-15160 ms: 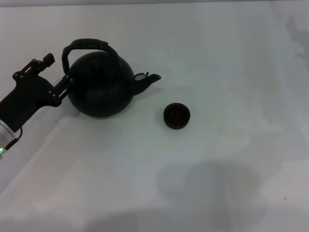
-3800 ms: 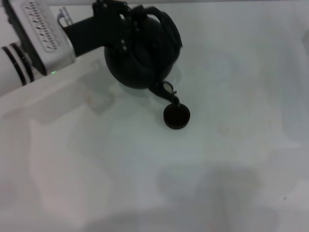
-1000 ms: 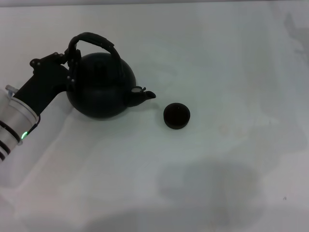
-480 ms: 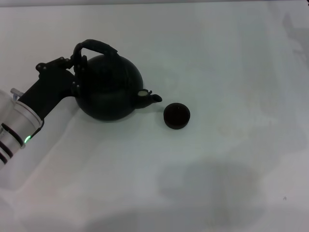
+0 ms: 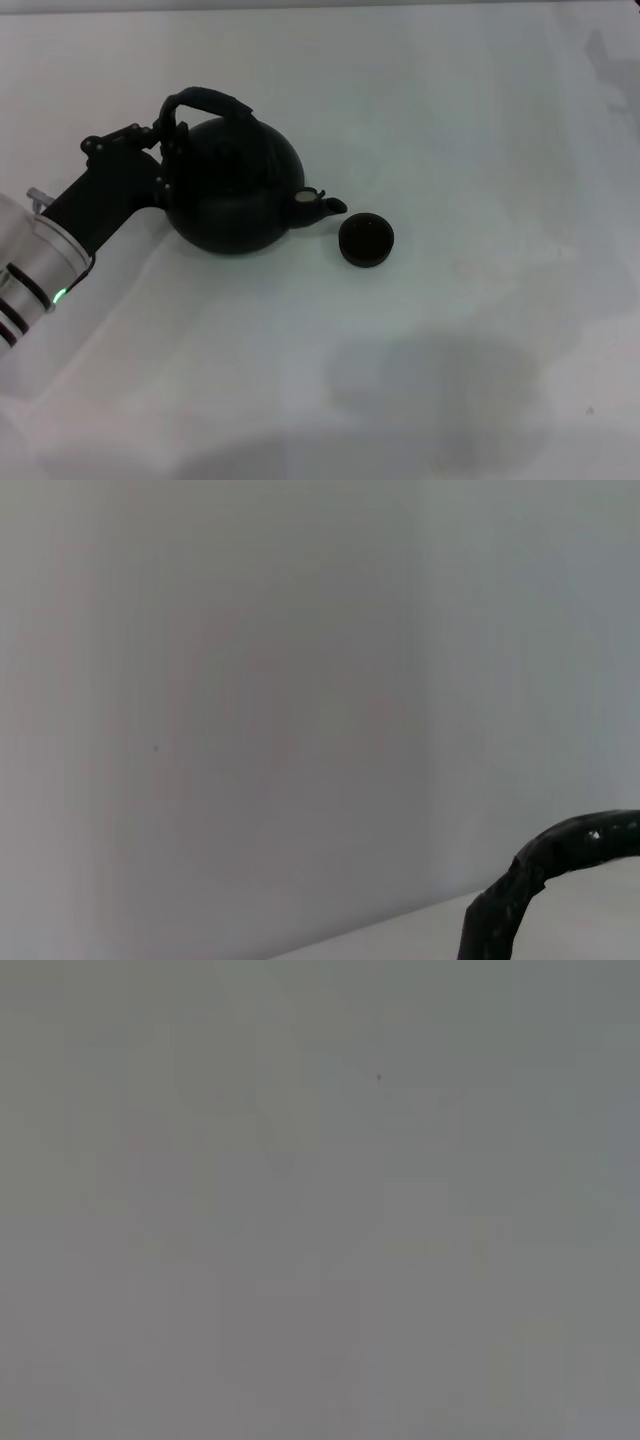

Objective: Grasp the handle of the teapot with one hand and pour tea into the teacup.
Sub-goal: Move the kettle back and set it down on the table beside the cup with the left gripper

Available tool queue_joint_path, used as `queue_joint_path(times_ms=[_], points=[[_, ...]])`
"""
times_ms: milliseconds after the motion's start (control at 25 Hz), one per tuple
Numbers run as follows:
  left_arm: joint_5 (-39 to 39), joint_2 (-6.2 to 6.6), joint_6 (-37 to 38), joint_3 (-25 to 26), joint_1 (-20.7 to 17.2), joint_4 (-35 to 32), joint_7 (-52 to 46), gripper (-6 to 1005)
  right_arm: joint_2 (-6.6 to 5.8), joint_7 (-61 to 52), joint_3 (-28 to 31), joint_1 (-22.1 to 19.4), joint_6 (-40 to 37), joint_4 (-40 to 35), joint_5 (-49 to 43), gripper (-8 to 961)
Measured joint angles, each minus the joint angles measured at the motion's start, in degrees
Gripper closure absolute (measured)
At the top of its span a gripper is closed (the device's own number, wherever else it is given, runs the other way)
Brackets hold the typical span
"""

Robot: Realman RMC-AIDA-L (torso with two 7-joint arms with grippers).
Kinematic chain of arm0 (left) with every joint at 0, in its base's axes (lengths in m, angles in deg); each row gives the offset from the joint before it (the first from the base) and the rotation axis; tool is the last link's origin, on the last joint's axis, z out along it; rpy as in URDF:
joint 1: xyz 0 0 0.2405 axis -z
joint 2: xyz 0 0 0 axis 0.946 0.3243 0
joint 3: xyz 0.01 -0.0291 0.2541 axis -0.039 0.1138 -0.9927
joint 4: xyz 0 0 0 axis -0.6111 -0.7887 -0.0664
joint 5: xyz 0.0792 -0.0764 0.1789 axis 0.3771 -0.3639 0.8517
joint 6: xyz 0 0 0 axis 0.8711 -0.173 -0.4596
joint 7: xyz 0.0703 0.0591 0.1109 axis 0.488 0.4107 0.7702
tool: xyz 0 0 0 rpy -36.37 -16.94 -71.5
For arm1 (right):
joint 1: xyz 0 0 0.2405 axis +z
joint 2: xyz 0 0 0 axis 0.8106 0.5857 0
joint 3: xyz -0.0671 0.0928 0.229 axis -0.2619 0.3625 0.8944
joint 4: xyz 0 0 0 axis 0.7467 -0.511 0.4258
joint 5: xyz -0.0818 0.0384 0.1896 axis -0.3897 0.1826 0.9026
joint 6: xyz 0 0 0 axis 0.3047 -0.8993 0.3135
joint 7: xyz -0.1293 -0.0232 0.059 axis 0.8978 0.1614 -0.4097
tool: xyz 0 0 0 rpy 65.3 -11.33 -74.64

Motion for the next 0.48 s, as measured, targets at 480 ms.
queue_joint_path(times_ms=[480], points=[[0.02,0.0,-1.33,3.05,-0.81,-0.1,-0.83,658,-0.09,0.0,0.02,0.26,-0.02,-0.06,0.0,93]])
